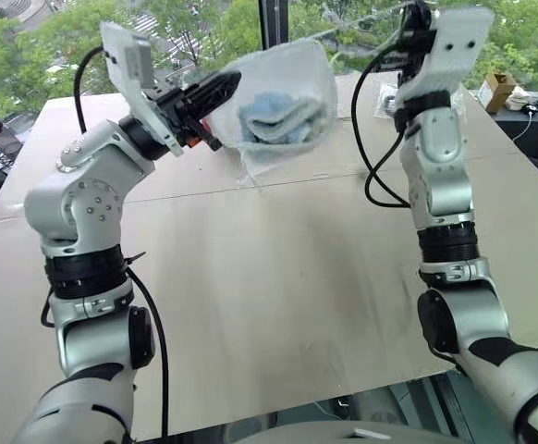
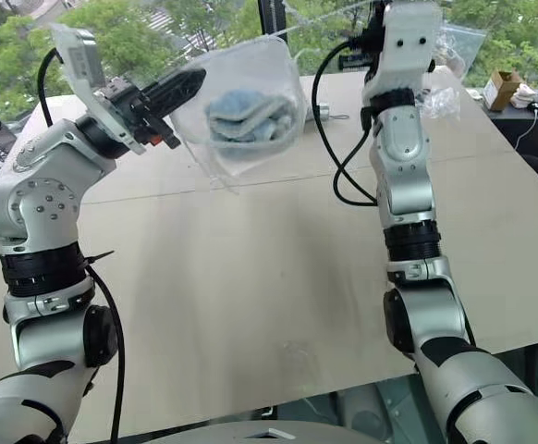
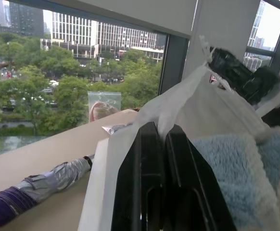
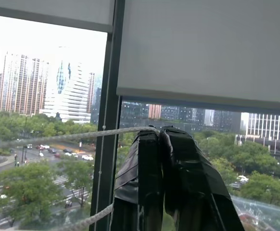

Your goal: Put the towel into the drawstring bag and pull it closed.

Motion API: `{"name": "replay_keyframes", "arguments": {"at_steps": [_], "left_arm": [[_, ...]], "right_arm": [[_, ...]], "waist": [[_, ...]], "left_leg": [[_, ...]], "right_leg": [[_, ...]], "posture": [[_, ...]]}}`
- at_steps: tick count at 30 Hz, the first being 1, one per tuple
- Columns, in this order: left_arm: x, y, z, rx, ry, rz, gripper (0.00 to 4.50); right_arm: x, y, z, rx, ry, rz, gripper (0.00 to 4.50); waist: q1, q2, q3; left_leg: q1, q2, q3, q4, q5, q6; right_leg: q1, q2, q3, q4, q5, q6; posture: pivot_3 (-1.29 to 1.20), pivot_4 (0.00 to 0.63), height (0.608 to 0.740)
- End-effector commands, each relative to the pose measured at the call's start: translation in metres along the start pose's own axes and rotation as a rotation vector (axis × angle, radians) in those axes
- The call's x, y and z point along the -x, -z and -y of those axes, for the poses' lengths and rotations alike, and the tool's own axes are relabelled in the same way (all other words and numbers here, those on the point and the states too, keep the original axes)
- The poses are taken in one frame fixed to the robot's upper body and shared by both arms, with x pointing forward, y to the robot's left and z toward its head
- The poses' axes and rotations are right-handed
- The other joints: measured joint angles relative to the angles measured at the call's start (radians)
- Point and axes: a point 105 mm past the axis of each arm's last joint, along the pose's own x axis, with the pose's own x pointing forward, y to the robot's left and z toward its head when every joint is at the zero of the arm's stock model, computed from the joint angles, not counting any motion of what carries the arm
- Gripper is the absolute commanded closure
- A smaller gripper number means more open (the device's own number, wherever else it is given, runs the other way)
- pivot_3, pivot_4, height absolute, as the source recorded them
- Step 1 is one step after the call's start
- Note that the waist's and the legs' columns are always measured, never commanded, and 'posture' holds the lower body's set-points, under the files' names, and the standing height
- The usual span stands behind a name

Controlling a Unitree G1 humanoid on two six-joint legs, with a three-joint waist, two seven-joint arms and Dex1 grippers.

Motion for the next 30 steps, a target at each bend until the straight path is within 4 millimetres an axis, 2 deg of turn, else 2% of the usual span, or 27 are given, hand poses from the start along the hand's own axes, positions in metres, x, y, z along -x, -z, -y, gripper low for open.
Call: {"name": "replay_keyframes", "arguments": {"at_steps": [1, 6, 7, 8, 13, 14, 17, 20, 23, 25, 30], "left_arm": [[-0.003, 0.021, -0.004, -0.089, -0.024, -0.086, 4.50], [-0.014, 0.019, 0.001, -0.158, -0.006, -0.033, 4.50], [-0.015, 0.016, 0.002, -0.153, -0.006, -0.009, 4.22], [-0.016, 0.014, 0.004, -0.148, -0.002, 0.010, 4.22], [-0.010, 0.006, 0.010, -0.082, 0.017, 0.107, 2.23], [-0.007, 0.008, 0.011, -0.051, 0.027, 0.110, 2.23], [0.006, 0.024, 0.010, 0.027, 0.020, 0.072, 2.23], [0.019, 0.058, 0.015, 0.074, 0.014, -0.062, 2.23], [0.019, 0.086, 0.036, 0.101, 0.054, -0.146, 2.23], [0.011, 0.106, 0.063, 0.138, 0.126, -0.183, 2.23], [-0.011, 0.134, 0.103, 0.197, 0.218, -0.201, 2.23]], "right_arm": [[-0.004, -0.019, 0.011, -0.014, 0.045, 0.070, 4.38], [-0.004, -0.019, 0.013, -0.013, 0.042, 0.069, 4.38], [-0.003, -0.020, 0.013, -0.014, 0.041, 0.068, 4.47], [-0.004, -0.020, 0.013, -0.016, 0.039, 0.068, 4.47], [-0.005, -0.024, 0.002, -0.037, 0.003, 0.075, 4.50], [-0.005, -0.024, -0.001, -0.042, -0.003, 0.074, 4.50], [-0.004, -0.024, -0.003, -0.054, -0.008, 0.070, 4.50], [-0.005, -0.024, -0.007, -0.071, -0.010, 0.067, 4.50], [-0.005, -0.025, -0.012, -0.084, -0.020, 0.066, 4.50], [-0.006, -0.026, -0.016, -0.092, -0.028, 0.064, 4.50], [-0.005, -0.025, -0.020, -0.101, -0.034, 0.054, 4.50]], "waist": [[-0.005, 0.000, 0.000], [-0.005, 0.000, 0.000], [-0.005, 0.000, 0.000], [-0.006, 0.000, 0.000], [-0.009, 0.000, 0.000], [-0.010, 0.000, 0.000], [-0.012, 0.000, 0.000], [-0.014, 0.000, 0.001], [-0.008, 0.000, 0.001], [-0.002, 0.000, 0.001], [0.000, 0.000, 0.000]], "left_leg": [[0.000, 0.000, 0.000, 0.000, 0.000, 0.000], [-0.004, 0.000, 0.000, 0.000, 0.000, -0.001], [-0.004, 0.000, 0.000, 0.000, 0.000, -0.001], [-0.004, 0.000, 0.000, 0.000, 0.000, -0.001], [-0.003, 0.000, 0.001, 0.000, 0.000, -0.001], [-0.003, 0.000, 0.001, 0.000, 0.000, -0.001], [-0.002, 0.000, 0.001, 0.000, 0.000, -0.001], [-0.002, 0.001, 0.001, 0.000, 0.000, -0.001], [-0.001, 0.001, 0.001, 0.000, 0.000, -0.001], [-0.002, 0.000, 0.000, 0.001, 0.000, -0.001], [-0.002, -0.001, 0.002, 0.002, 0.000, -0.001]], "right_leg": [[0.000, 0.000, 0.000, 0.000, 0.000, 0.000], [-0.004, -0.001, 0.001, 0.002, 0.000, 0.000], [-0.004, -0.001, 0.001, 0.002, 0.000, 0.000], [-0.004, -0.001, 0.001, 0.002, 0.000, 0.000], [-0.004, -0.001, 0.002, 0.003, 0.000, 0.000], [-0.004, -0.001, 0.003, 0.003, 0.000, 0.000], [-0.005, 0.000, 0.004, 0.005, 0.000, 0.000], [-0.006, 0.000, 0.004, 0.006, 0.000, 0.000], [-0.006, 0.000, 0.005, 0.007, 0.000, 0.000], [-0.006, -0.001, 0.004, 0.007, 0.000, 0.000], [-0.005, -0.003, 0.005, 0.007, 0.000, 0.000]], "posture": [[0.00, 0.150, 0.740], [0.00, 0.150, 0.740], [0.00, 0.150, 0.740], [0.00, 0.150, 0.740], [0.00, 0.150, 0.740], [0.00, 0.150, 0.740], [0.00, 0.150, 0.740], [0.00, 0.150, 0.740], [0.00, 0.150, 0.740], [0.00, 0.150, 0.740], [0.00, 0.150, 0.740]]}}
